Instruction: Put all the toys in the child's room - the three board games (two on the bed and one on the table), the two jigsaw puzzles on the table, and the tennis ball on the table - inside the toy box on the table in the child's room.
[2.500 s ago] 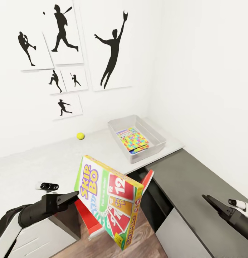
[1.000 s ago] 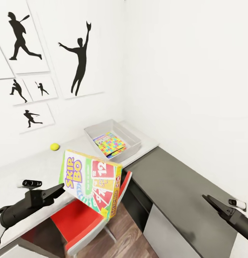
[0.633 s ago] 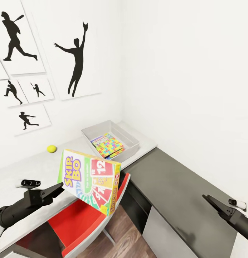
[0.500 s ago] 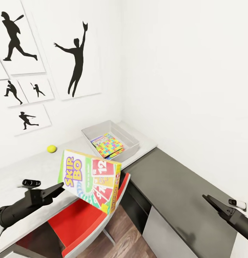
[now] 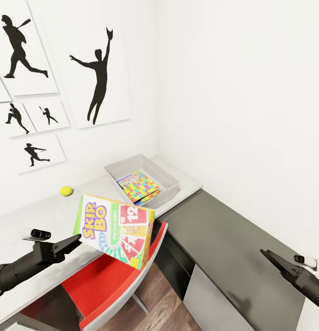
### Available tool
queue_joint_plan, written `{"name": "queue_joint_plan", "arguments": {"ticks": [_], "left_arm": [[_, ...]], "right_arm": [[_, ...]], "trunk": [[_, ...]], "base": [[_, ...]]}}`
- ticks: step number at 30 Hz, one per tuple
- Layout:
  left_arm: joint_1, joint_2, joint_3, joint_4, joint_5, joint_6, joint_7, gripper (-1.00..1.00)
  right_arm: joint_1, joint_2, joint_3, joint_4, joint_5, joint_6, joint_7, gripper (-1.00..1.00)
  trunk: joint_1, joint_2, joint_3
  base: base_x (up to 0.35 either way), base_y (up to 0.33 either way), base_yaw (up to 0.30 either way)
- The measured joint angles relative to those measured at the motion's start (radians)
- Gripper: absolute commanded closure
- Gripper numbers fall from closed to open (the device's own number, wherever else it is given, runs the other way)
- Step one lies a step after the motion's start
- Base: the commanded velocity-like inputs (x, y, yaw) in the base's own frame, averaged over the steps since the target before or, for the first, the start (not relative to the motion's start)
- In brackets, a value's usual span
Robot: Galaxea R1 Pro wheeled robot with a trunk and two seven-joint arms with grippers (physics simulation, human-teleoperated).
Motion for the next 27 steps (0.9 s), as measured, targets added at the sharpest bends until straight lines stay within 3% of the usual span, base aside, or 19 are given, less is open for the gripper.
{"name": "queue_joint_plan", "arguments": {"ticks": [10, 16, 27], "left_arm": [[0.001, 0.0, 0.008, 0.003, 0.001, 0.0, 0.001, 1.0], [0.001, -0.002, 0.061, 0.02, 0.002, 0.0, 0.001, 1.0], [0.002, -0.002, 0.07, 0.029, 0.003, 0.002, 0.002, 1.0]], "right_arm": [[0.0, 0.0, -0.001, 0.004, -0.001, 0.0, 0.0, -1.0], [0.0, 0.0, -0.001, 0.007, -0.002, -0.001, 0.0, -1.0], [0.0, 0.0, 0.0, 0.006, 0.0, -0.001, -0.001, -1.0]], "trunk": [[0.0, 0.0, 0.004], [0.0, 0.0, 0.011], [0.0, 0.0, 0.012]], "base": [[0.001, 0.0, -0.091], [0.071, 0.025, -0.154], [0.007, 0.016, -0.014]]}}
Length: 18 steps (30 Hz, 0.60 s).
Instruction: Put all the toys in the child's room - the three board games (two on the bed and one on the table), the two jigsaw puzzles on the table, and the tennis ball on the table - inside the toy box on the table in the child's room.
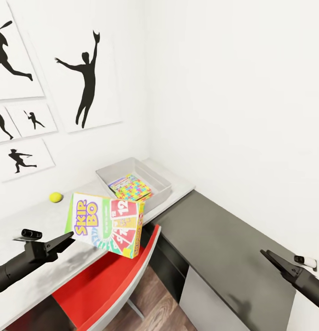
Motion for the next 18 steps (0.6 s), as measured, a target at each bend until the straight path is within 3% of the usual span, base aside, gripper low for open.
{"name": "queue_joint_plan", "arguments": {"ticks": [10, 18], "left_arm": [[0.001, 0.0, 0.0, 0.0, -0.001, 0.0, 0.0, 1.0], [0.001, -0.001, 0.0, 0.0, -0.002, -0.001, 0.0, 1.0]], "right_arm": [[0.0, 0.0, -0.001, 0.002, -0.001, 0.0, 0.001, -1.0], [0.0, 0.0, -0.002, 0.002, -0.002, 0.0, 0.001, -1.0]], "trunk": [[0.0, 0.0, 0.0], [0.0, 0.0, 0.007]], "base": [[0.048, 0.079, -0.007], [0.137, 0.044, -0.167]]}}
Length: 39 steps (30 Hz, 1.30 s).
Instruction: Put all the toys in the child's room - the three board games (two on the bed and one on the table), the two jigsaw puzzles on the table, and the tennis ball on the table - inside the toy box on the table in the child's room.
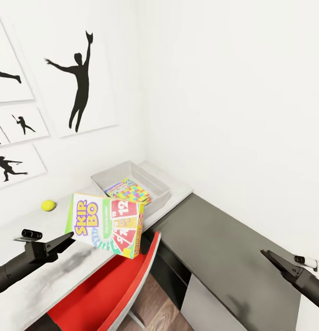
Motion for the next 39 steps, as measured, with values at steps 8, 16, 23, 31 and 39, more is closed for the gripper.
{"name": "queue_joint_plan", "arguments": {"ticks": [8, 16, 23, 31, 39], "left_arm": [[0.0, 0.0, 0.001, 0.0, 0.0, 0.001, 0.0, 1.0], [0.0, -0.001, 0.001, 0.0, -0.001, -0.001, -0.001, 1.0], [0.0, -0.002, 0.002, 0.0, -0.004, -0.003, -0.001, 1.0], [0.0, -0.002, 0.002, 0.0, -0.006, -0.004, -0.001, 1.0], [0.0, -0.003, 0.002, 0.0, -0.002, -0.001, -0.001, 1.0]], "right_arm": [[0.0, 0.0, 0.0, 0.0, 0.0, 0.0, 0.0, -1.0], [0.0, 0.0, 0.0, 0.0, 0.0, 0.0, 0.0, -1.0], [0.0, 0.0, 0.0, 0.0, 0.001, 0.0, 0.0, -1.0], [0.0, 0.0, 0.0, 0.0, 0.001, -0.002, 0.0, -1.0], [0.0, 0.0, 0.0, 0.0, 0.001, -0.002, 0.0, -1.0]], "trunk": [[0.0, 0.0, 0.005], [0.0, 0.0, 0.009], [0.0, 0.0, 0.012], [0.0, 0.0, 0.012], [0.0, 0.0, 0.012]], "base": [[0.094, -0.083, -0.089], [0.189, 0.006, -0.095], [0.217, -0.03, -0.052], [0.203, -0.071, -0.003], [0.115, 0.041, 0.0]]}}
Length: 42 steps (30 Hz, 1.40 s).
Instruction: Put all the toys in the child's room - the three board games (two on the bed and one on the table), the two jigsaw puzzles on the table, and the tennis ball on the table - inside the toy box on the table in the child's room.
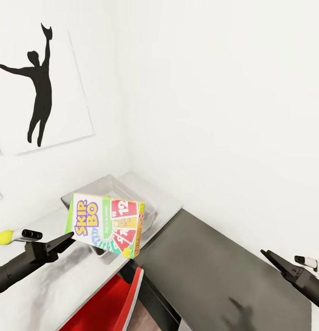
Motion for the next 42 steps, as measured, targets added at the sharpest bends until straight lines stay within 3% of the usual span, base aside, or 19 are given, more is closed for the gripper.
{"name": "queue_joint_plan", "arguments": {"ticks": [30, 34, 37, 42], "left_arm": [[-0.001, -0.001, 0.0, 0.0, -0.001, -0.003, 0.005, 1.0], [-0.007, 0.003, 0.003, 0.002, -0.003, -0.005, 0.054, 1.0], [-0.017, 0.006, 0.004, 0.002, -0.003, -0.003, 0.14, 1.0], [-0.096, 0.024, -0.001, 0.014, 0.002, 0.002, 0.252, 1.0]], "right_arm": [[0.0, 0.0, -0.002, 0.0, 0.0, 0.001, 0.0, -1.0], [0.0, 0.0, -0.002, 0.0, 0.0, 0.001, 0.0, -1.0], [0.0, 0.0, -0.001, 0.0, 0.002, -0.001, 0.0, -1.0], [0.0, 0.0, -0.001, 0.0, 0.001, -0.002, 0.0, -1.0]], "trunk": [[0.0, 0.0, 0.006], [0.0, 0.0, 0.006], [0.0, 0.0, 0.006], [0.0, 0.0, 0.006]], "base": [[0.04, 0.042, -0.024], [0.0, 0.0, 0.0], [0.0, 0.0, 0.0], [0.0, 0.0, 0.0]]}}
